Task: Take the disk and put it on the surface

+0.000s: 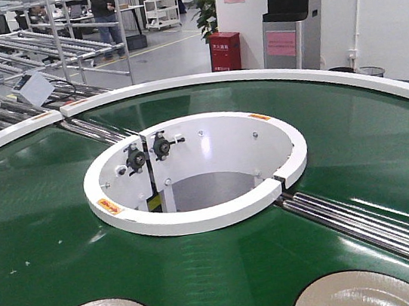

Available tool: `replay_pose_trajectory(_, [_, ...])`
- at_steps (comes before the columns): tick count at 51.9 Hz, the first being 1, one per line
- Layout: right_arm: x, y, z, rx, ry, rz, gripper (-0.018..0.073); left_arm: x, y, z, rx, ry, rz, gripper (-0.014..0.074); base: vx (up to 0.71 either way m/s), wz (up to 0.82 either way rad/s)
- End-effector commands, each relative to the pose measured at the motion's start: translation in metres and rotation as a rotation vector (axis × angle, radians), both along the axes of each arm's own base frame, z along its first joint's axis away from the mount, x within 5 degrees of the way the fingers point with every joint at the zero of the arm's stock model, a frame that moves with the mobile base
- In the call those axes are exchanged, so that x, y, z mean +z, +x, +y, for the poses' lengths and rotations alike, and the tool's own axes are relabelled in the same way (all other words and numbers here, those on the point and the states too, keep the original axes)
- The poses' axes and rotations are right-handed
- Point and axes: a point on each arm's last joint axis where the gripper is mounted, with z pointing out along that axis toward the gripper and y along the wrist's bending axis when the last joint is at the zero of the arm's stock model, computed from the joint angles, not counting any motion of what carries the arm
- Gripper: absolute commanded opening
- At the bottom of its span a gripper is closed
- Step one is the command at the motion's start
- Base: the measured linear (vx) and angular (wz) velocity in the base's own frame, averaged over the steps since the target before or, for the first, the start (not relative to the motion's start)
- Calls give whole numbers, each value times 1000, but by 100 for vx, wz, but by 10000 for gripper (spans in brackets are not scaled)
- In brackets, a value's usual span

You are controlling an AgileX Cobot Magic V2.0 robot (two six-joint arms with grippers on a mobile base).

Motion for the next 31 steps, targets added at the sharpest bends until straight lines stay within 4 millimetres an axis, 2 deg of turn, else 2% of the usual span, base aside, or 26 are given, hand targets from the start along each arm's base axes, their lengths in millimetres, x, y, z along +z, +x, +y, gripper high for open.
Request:
replay_pose_trajectory(1, [66, -12, -1, -24, -34, -169, -8, 70, -14, 0, 20, 42, -146, -2, 0, -1])
replay_pose_trajectory(4, [98, -6, 0, -29, -45, -169, -8, 100, 0, -1, 26, 77, -79, -2, 0, -1])
replay_pose_trajectory(7, [117, 9, 0, -31, -54, -129, -8, 126, 15, -1, 25, 90, -42, -2, 0, 0])
replay_pose_trajectory(12, [138, 45, 2, -31, -64, -57, -8, 148, 58, -2, 15, 95, 65, -2, 0, 0])
replay_pose_trajectory(16, [144, 72, 3, -27, -62, 5, -8, 159, 87, -3, 13, 95, 110, -2, 0, 0])
replay_pose_trajectory(21, [138, 101, 4, -24, -68, 97, -8, 159, 122, -3, 9, 93, 182, -2, 0, 0])
replay_pose_trajectory(25, [133, 116, 5, -23, -63, 123, -8, 157, 139, -3, 8, 93, 214, 0, 0, 0])
replay_pose_trajectory(31, [127, 128, 6, -22, -58, 148, -2, 152, 157, -3, 11, 94, 236, 11, 0, 0])
